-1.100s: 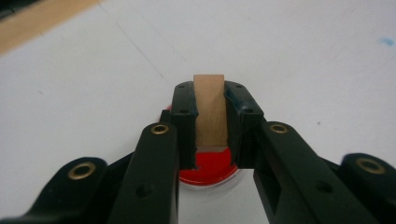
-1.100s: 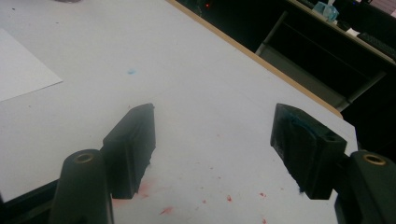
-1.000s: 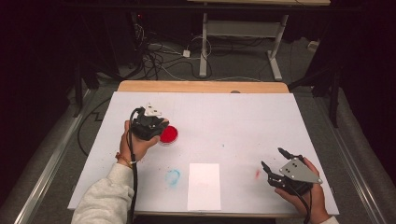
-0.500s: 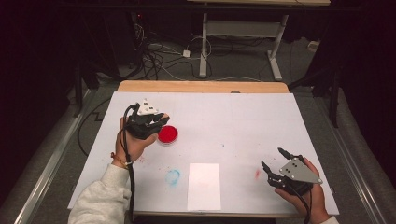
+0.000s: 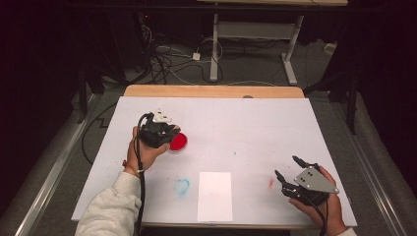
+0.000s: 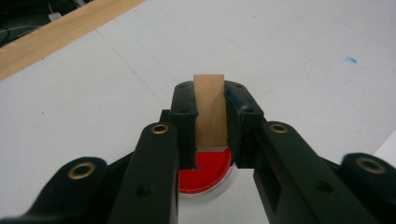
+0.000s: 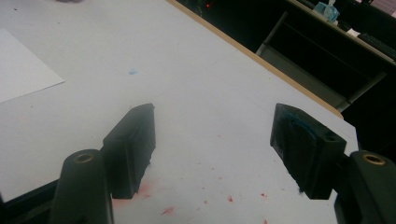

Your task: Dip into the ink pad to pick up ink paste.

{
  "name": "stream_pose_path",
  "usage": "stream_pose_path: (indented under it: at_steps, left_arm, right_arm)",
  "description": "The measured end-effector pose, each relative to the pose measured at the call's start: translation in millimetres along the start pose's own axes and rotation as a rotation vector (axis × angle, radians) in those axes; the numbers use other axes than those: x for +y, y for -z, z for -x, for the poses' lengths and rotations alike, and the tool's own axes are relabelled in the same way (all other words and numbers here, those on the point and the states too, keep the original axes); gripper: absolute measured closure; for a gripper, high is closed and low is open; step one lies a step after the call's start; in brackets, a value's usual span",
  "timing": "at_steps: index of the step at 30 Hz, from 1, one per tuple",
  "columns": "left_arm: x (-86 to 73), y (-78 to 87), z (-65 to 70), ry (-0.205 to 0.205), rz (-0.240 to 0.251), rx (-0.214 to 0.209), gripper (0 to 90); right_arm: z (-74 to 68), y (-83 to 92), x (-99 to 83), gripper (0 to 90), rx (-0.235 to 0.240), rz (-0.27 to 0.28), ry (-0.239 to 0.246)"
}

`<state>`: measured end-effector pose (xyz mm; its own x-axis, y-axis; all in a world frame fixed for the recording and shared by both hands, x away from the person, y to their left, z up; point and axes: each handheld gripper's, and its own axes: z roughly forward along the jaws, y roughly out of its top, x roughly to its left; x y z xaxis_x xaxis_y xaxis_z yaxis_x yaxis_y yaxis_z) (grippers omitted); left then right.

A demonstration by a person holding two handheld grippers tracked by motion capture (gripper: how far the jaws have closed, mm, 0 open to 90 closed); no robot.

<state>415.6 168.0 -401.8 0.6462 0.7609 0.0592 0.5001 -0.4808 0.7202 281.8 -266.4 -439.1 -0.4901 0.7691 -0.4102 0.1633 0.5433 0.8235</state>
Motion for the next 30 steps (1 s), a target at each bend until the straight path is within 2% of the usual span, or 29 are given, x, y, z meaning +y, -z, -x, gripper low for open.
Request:
stream_pose_path:
  at_steps: [8, 16, 25, 30]
  left_arm:
    - [-7.0, -18.8, -5.7, 0.015, -0.048, -0.011, 73.5]
    - [-14.4, -33.1, -14.0, 0.046, -0.073, -0.032, 73.5]
    - [-18.8, -46.9, -13.8, 0.040, -0.112, -0.025, 73.5]
    - [-21.7, -52.3, -14.6, 0.037, -0.135, -0.034, 73.5]
  right_arm:
    - [-0.1, -1.5, 0.4, 31.3, 0.001, -0.003, -0.002]
    - [-0.4, -4.3, 1.2, 31.7, 0.009, -0.014, -0.010]
    - [-0.5, -2.4, 0.2, 31.9, 0.005, -0.017, -0.006]
    - [-0.9, -2.9, 0.3, 32.0, 0.001, -0.017, -0.002]
